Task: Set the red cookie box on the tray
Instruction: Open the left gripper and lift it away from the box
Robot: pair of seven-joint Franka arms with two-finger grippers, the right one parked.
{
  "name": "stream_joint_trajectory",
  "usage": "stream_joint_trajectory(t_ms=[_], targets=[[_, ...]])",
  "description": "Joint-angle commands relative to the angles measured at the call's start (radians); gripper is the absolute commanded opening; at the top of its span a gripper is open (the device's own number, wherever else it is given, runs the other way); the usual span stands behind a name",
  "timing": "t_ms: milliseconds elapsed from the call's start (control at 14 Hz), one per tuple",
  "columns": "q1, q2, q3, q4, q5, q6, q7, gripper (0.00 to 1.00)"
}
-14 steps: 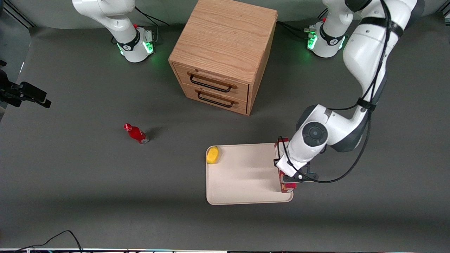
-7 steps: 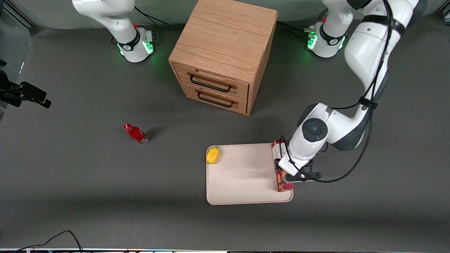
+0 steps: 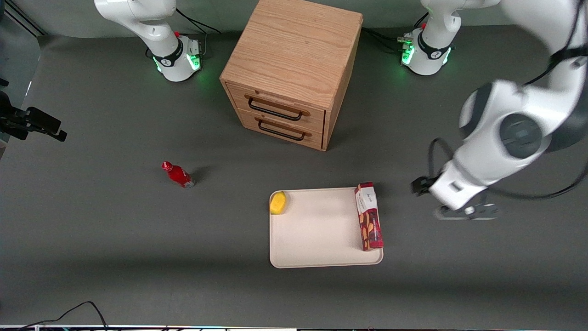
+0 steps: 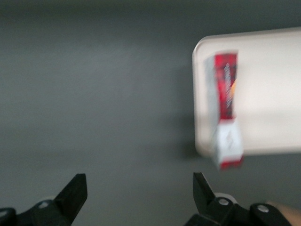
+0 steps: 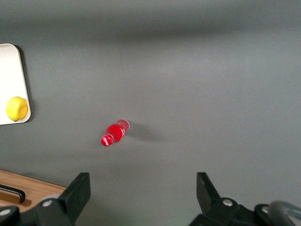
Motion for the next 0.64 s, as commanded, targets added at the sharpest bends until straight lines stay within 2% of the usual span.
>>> stream_joint_trajectory(t_ms=[0, 143, 571], targets=[[-0.004, -0.154, 0.136, -0.049, -0.107, -0.144, 0.253, 1.00], [-0.004, -0.206, 0.187, -0.053, -0.110, -0.236, 0.368, 1.00], [-0.009, -0.210, 0.207, 0.003, -0.096, -0.284, 0.370, 1.00]])
